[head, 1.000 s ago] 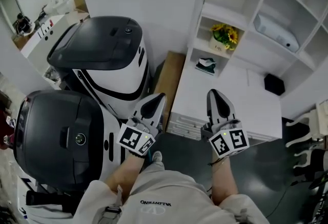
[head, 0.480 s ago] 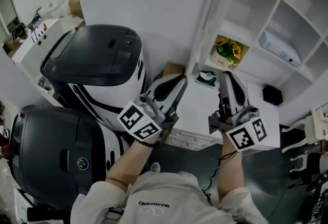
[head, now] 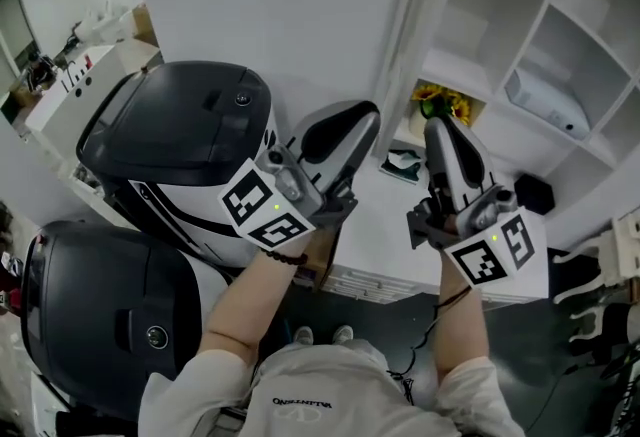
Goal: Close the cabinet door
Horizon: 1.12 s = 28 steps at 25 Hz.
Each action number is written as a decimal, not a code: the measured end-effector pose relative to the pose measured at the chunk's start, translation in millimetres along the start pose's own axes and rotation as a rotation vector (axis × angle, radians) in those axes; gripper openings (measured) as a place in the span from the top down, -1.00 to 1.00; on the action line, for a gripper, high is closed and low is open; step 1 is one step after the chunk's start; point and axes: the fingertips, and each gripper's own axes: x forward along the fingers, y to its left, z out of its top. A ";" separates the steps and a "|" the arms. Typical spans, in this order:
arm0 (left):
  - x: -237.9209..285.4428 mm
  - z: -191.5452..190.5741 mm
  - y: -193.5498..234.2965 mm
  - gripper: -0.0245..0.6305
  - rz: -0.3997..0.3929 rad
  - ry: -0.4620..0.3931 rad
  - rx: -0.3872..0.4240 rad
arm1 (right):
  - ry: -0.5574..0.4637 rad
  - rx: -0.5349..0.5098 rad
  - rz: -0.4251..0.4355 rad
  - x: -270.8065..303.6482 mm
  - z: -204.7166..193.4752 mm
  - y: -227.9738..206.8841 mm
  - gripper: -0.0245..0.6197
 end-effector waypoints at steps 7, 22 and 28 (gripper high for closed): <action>39.2 24.4 23.1 0.72 -0.062 -0.076 -0.025 | -0.045 0.000 0.049 22.2 25.3 -14.9 0.89; 113.1 49.0 61.3 0.52 -0.191 -0.098 -0.077 | -0.104 -0.017 0.111 63.1 61.1 -36.0 0.89; 139.0 57.9 72.6 0.50 -0.247 -0.117 -0.126 | -0.115 -0.028 0.113 75.0 68.4 -45.8 0.89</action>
